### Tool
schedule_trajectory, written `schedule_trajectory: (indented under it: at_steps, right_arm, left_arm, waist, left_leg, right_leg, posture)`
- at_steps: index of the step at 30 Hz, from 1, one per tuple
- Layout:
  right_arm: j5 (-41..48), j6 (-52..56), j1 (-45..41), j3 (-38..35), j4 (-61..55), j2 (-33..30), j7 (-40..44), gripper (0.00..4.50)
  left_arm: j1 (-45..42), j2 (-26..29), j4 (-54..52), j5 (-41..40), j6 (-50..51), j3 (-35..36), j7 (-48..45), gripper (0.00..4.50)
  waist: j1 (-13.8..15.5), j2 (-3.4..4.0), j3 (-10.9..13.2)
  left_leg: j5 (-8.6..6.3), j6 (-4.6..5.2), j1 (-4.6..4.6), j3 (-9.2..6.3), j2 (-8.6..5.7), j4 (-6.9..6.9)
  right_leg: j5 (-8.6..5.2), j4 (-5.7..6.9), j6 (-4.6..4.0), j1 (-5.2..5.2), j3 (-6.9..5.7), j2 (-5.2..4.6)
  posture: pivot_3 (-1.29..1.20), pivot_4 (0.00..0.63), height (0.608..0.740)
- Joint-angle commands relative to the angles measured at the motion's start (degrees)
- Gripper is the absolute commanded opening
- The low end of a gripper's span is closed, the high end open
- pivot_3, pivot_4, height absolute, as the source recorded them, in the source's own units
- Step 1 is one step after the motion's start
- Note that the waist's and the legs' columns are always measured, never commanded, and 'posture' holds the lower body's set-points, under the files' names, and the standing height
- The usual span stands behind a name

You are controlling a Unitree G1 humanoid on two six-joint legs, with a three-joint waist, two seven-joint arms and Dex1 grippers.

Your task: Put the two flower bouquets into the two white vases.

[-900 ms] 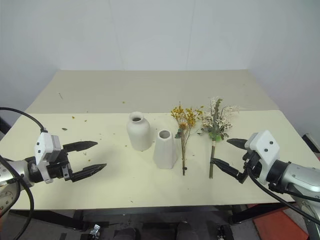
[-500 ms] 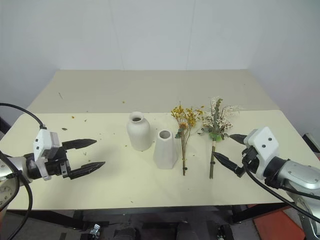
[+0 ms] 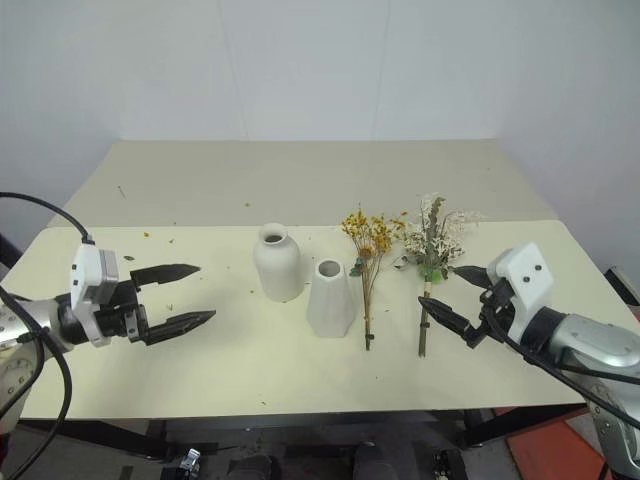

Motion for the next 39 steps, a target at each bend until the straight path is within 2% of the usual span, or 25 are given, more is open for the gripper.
schedule_trajectory:
  at_steps: [1,7,13,18,26,32,35,39]
  right_arm:
    - [3.64,9.29,-4.16,-0.1,-2.66,-1.51,-5.02,4.48]
    - [7.51,27.9,-15.32,2.06,0.62,0.45,-15.26,4.48]
    - [6.52,41.05,-23.77,4.69,4.41,4.95,-21.31,4.48]
    - [3.62,47.35,-29.12,7.18,7.68,8.27,-24.19,4.48]
    - [-9.46,48.22,-38.96,16.44,22.97,14.78,-33.04,4.48]
    - [-15.13,45.63,-43.44,18.2,32.78,19.19,-33.44,4.48]
    - [-17.3,42.07,-44.36,19.15,37.11,20.12,-33.06,3.88]
    - [-19.4,38.1,-45.25,20.41,39.22,20.46,-32.47,2.59]
  left_arm:
    - [-3.88,1.34,1.41,-1.76,0.8,-0.21,-1.41,4.5]
    - [-12.68,2.39,3.7,-3.45,2.39,-3.06,-4.78,4.5]
    - [-22.44,2.79,8.6,-1.51,4.21,-6.92,-5.3,4.5]
    - [-28.68,2.89,12.72,-0.73,3.9,-9.71,-8.71,4.5]
    - [-33.07,0.92,15.08,0.75,3.69,-12.71,-10.28,4.5]
    - [-34.08,0.46,15.7,1.23,3.4,-13.03,-11.05,4.5]
    - [-34.14,0.34,15.53,1.3,3.49,-12.86,-11.03,4.5]
    - [-33.38,0.48,15.39,1.77,3.36,-12.63,-10.8,4.5]
  waist:
    - [0.0,0.0,0.0]
    - [-0.03,0.0,0.0]
    - [-0.03,0.0,0.0]
    - [-0.21,0.0,0.0]
    - [-0.44,0.01,0.0]
    - [-0.47,0.03,0.02]
    - [-0.52,0.03,0.02]
    - [-0.72,0.03,0.02]
  left_leg:
    - [0.0,0.0,-0.01,-0.01,0.0,0.0]
    - [0.0,0.0,-0.09,-0.02,0.0,0.0]
    - [0.0,0.01,-0.14,-0.03,-0.01,0.0]
    - [0.0,0.01,-0.16,-0.05,-0.01,-0.01]
    - [0.01,0.02,-0.18,-0.05,-0.01,-0.01]
    - [0.0,0.02,-0.29,-0.07,-0.01,-0.03]
    - [0.01,0.02,-0.3,-0.07,-0.02,-0.03]
    - [0.01,0.02,-0.28,-0.08,-0.01,-0.03]
  right_leg:
    - [0.03,-0.01,0.04,-0.01,-0.01,0.01]
    - [0.14,-0.02,0.23,-0.06,-0.02,0.01]
    - [0.19,-0.03,0.32,-0.09,-0.02,0.01]
    - [0.2,-0.03,0.33,-0.11,-0.03,0.02]
    - [0.23,-0.01,0.32,-0.17,-0.02,0.03]
    - [0.24,-0.01,0.3,-0.26,-0.03,0.04]
    - [0.25,-0.02,0.31,-0.27,-0.03,0.03]
    - [0.25,0.01,0.32,-0.26,-0.04,0.04]
  posture:
    - [0.0,0.15,0.74]
    - [0.0,0.15,0.74]
    - [0.0,0.15,0.74]
    - [0.0,0.15,0.74]
    - [0.0,0.15,0.74]
    - [0.0,0.15,0.74]
    - [0.0,0.15,0.74]
    - [0.0,0.15,0.74]
